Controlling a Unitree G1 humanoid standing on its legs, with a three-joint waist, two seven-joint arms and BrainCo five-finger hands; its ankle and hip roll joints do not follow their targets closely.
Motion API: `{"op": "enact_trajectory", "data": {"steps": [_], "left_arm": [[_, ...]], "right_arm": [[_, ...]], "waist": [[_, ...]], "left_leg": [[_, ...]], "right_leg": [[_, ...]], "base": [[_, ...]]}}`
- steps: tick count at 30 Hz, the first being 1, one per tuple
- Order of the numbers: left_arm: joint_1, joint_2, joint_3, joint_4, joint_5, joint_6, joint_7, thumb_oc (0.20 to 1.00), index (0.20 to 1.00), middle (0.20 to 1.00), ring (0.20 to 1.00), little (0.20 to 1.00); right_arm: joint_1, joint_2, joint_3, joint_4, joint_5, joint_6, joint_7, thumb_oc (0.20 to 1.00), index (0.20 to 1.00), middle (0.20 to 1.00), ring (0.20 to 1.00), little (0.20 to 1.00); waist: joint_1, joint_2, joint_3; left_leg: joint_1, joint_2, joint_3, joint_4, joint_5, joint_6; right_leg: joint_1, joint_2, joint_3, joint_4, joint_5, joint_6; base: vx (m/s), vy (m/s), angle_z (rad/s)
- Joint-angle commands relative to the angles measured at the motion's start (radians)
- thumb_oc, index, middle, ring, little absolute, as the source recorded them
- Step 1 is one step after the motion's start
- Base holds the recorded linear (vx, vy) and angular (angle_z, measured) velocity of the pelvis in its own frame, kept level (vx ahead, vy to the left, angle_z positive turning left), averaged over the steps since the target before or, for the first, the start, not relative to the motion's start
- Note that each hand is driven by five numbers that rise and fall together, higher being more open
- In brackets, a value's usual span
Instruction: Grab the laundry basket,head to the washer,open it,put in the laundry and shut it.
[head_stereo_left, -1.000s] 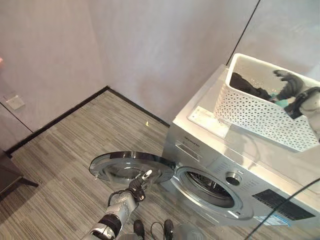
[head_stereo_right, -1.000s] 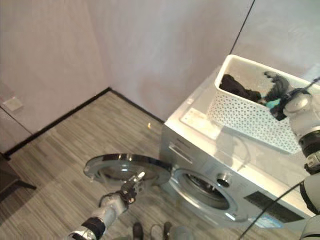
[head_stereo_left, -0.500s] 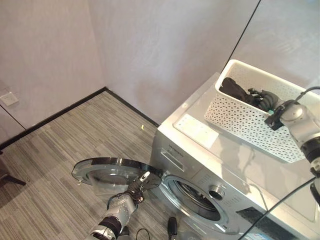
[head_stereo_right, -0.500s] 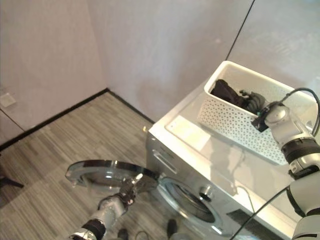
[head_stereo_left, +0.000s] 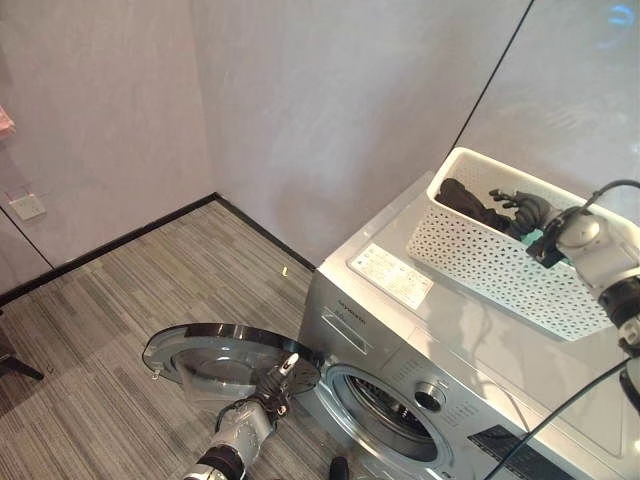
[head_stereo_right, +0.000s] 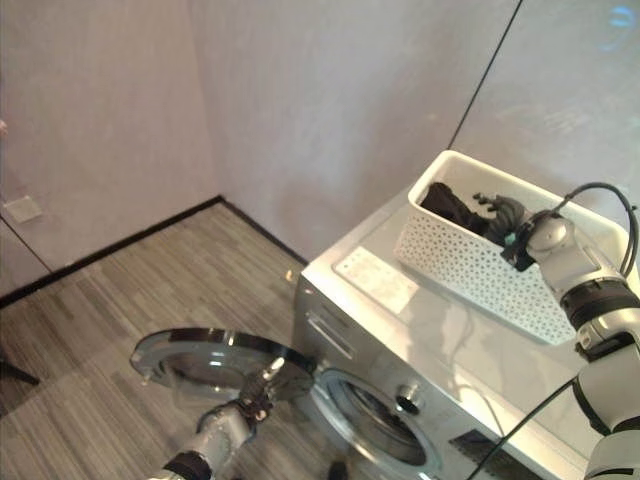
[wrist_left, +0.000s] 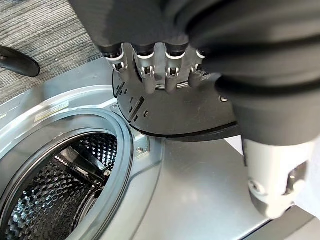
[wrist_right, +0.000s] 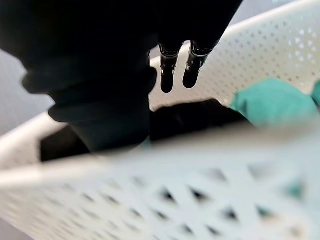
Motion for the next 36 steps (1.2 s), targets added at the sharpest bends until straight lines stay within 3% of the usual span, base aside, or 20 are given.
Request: {"op": "enact_trajectory", "data": {"steps": [1,9,23,36], "left_arm": [[-0.029,-0.043,-0.055,0.018,0.012,-0.015,-0.053,1.000,1.000,1.000,1.000,1.000],[-0.021,-0.028,-0.044,0.014,0.017,-0.030,-0.062,1.000,1.000,1.000,1.000,1.000],[0.040,0.016,-0.044,-0.079,-0.016,-0.050,-0.078,1.000,1.000,1.000,1.000,1.000],[0.059,0.017,-0.065,-0.077,-0.012,-0.037,-0.071,1.000,1.000,1.000,1.000,1.000]], "right_arm": [[-0.161,-0.094,0.062,0.006,0.059,-0.057,-0.025,1.000,1.000,1.000,1.000,1.000],[-0.266,-0.123,0.099,0.050,0.090,-0.073,-0.042,1.000,1.000,1.000,1.000,1.000],[-0.360,-0.090,0.122,0.352,-0.008,-0.050,-0.013,1.000,1.000,1.000,1.000,1.000],[-0.318,-0.065,0.115,0.349,-0.034,-0.042,-0.009,1.000,1.000,1.000,1.000,1.000]], "waist": [[0.023,-0.004,-0.013],[0.016,0.004,-0.020],[0.074,0.025,0.006],[0.075,0.035,0.022]], "left_leg": [[0.020,0.000,-0.030,0.082,-0.145,0.024],[0.043,0.002,-0.018,0.067,-0.148,0.025],[0.011,0.002,-0.055,0.056,-0.127,0.003],[-0.006,0.014,-0.094,0.041,-0.104,-0.013]], "right_leg": [[-0.003,-0.007,0.007,0.064,-0.080,0.023],[-0.006,-0.001,0.031,0.069,-0.081,0.024],[0.004,-0.004,-0.016,0.016,-0.086,0.017],[0.005,0.017,-0.044,0.005,-0.108,-0.007]], "base": [[0.01,0.016,-0.04],[0.01,0.009,-0.05],[0.04,-0.055,0.03],[0.06,-0.044,0.15]]}}
